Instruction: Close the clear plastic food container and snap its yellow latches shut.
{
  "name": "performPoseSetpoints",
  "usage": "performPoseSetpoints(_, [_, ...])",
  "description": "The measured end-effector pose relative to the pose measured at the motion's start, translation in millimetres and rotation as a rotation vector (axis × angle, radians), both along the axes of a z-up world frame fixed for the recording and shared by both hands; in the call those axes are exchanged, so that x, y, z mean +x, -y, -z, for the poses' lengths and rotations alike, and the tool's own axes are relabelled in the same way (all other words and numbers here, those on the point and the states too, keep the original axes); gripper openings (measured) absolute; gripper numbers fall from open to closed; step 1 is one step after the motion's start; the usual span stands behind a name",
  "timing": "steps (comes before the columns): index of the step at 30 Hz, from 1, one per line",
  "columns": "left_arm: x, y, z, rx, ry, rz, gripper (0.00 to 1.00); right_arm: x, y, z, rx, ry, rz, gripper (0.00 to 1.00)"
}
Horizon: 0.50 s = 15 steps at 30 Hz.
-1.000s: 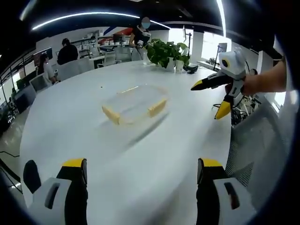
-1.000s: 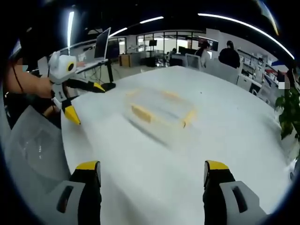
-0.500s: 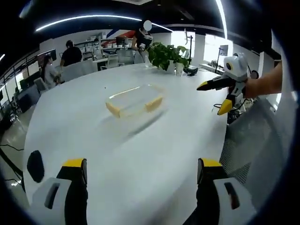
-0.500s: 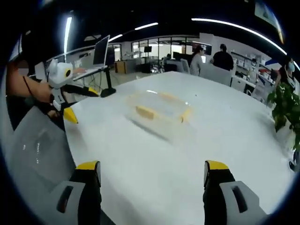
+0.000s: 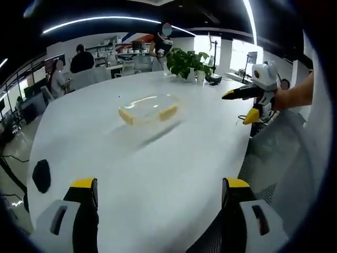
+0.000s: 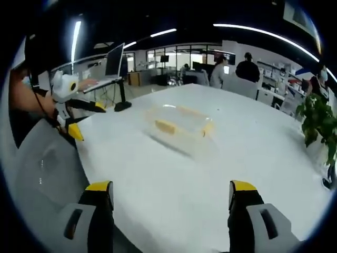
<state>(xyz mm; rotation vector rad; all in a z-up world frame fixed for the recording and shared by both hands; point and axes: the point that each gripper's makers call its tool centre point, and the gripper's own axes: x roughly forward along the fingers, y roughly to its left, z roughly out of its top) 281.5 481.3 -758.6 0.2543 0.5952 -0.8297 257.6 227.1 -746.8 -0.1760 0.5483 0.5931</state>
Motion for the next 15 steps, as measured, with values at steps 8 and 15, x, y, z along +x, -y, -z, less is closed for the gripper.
performPoseSetpoints(8, [-7.6,-6.7,0.4,-0.005,0.011,-0.013,0.99,-5.4,4.8,0.3,0.011,0.016,0.031,0.91])
performPoseSetpoints(15, [-9.4,-13.1,0.6,-0.005,0.026,-0.022,0.99,-6.0,3.9,3.1,0.014,0.01,0.029,0.91])
